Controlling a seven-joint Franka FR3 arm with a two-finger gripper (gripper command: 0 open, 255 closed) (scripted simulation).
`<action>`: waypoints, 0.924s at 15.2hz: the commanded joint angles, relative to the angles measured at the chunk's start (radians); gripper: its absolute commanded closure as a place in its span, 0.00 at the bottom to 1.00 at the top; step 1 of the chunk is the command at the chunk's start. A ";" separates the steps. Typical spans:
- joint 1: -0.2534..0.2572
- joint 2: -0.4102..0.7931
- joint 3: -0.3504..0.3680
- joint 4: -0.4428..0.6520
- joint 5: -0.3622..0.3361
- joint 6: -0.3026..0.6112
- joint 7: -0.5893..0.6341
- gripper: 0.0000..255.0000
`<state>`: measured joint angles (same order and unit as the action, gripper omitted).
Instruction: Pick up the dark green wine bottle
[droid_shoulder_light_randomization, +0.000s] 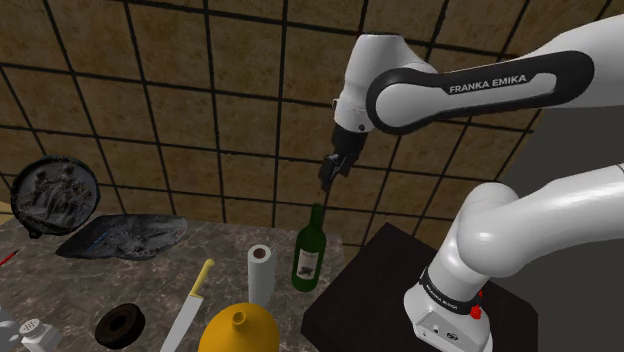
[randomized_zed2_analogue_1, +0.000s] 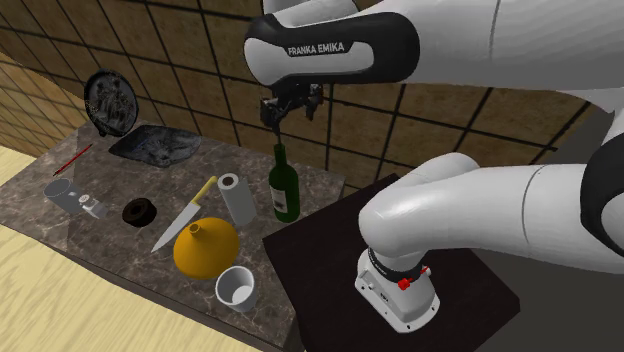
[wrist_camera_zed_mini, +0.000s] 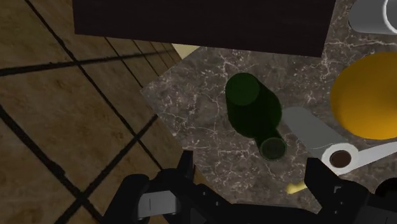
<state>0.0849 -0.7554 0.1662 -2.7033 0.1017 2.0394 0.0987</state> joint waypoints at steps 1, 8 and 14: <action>0.021 0.033 0.043 -0.041 0.015 0.083 0.028 0.00; 0.039 0.132 0.107 -0.109 0.027 0.258 0.066 0.00; 0.037 0.180 0.120 -0.144 0.029 0.341 0.072 0.00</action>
<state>0.1227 -0.5808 0.2849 -2.8463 0.1312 2.3734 0.1697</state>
